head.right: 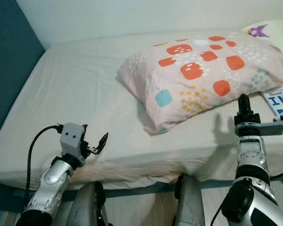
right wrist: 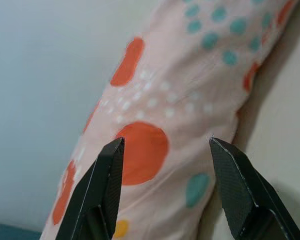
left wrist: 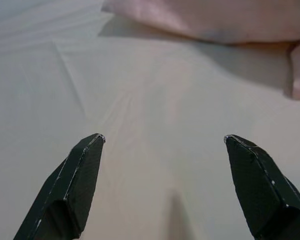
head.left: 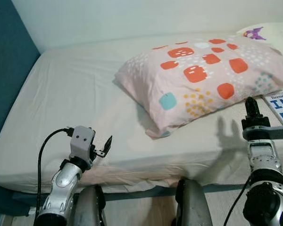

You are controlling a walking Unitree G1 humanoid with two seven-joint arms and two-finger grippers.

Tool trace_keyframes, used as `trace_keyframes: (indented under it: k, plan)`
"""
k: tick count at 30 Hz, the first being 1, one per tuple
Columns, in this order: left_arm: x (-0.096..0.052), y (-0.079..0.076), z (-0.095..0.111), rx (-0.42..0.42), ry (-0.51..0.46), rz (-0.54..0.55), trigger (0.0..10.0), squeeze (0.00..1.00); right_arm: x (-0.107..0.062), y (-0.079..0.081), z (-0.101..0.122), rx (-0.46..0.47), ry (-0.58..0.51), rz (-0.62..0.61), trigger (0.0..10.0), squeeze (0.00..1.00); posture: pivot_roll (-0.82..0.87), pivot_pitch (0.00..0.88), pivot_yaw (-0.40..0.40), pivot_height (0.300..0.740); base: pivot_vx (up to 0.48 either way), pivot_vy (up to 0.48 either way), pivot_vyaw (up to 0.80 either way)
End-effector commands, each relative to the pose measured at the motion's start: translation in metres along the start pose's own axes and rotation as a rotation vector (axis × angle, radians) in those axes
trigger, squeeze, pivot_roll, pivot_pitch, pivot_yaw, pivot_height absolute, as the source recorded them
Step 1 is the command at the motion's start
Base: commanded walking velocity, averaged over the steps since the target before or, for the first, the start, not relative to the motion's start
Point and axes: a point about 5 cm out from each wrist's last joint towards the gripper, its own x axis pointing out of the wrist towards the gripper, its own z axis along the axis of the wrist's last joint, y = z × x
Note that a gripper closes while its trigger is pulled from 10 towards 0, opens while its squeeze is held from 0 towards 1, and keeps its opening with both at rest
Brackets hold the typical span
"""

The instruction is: Clean up the room

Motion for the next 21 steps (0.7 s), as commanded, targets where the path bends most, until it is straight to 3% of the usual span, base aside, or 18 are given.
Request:
trace_keyframes:
  k: [1, 6, 8, 11, 13, 18, 21]
  plan:
    - [-0.006, -0.001, -0.002, 0.045, 0.024, -0.031, 10.0, 0.0, -0.003, -0.006, -0.005, 0.049, 0.001, -0.028, 10.0, 0.0, 0.13, 0.23, 0.031, 0.486, 0.0, 0.0, 0.0]
    - [-0.012, -0.001, 0.002, 0.071, 0.021, -0.05, 10.0, 0.0, 0.002, 0.001, -0.006, 0.073, -0.004, 0.014, 10.0, 0.0, 0.14, 0.249, 0.036, 0.486, 0.0, 0.0, 0.0]
    - [-0.02, 0.0, 0.006, 0.081, 0.021, -0.053, 10.0, 0.0, 0.012, 0.018, -0.006, 0.097, -0.012, 0.106, 10.0, 0.0, 0.19, 0.298, 0.04, 0.486, 0.0, 0.0, 0.0]
    - [-0.023, 0.001, 0.009, 0.081, 0.021, -0.053, 10.0, 0.0, 0.017, 0.026, -0.005, 0.108, -0.014, 0.153, 10.0, 0.0, 0.2, 0.302, 0.04, 0.486, 0.0, 0.0, 0.0]
    - [-0.031, 0.001, 0.018, 0.095, 0.011, -0.061, 10.0, 0.0, 0.025, 0.041, -0.004, 0.14, -0.029, 0.214, 10.0, 0.0, 0.23, 0.333, 0.047, 0.486, 0.0, 0.0, 0.0]
    - [-0.035, -0.001, 0.025, 0.125, 0.007, -0.086, 10.0, 0.0, 0.032, 0.051, -0.013, 0.158, -0.026, 0.196, 10.0, 0.0, 0.24, 0.352, 0.051, 0.486, 0.0, 0.0, 0.0]
    - [-0.041, -0.006, 0.028, 0.147, 0.016, -0.119, 10.0, 0.0, 0.035, 0.052, -0.023, 0.153, -0.03, 0.071, 10.0, 0.0, 0.25, 0.367, 0.055, 0.486, 0.0, 0.0, 0.0]
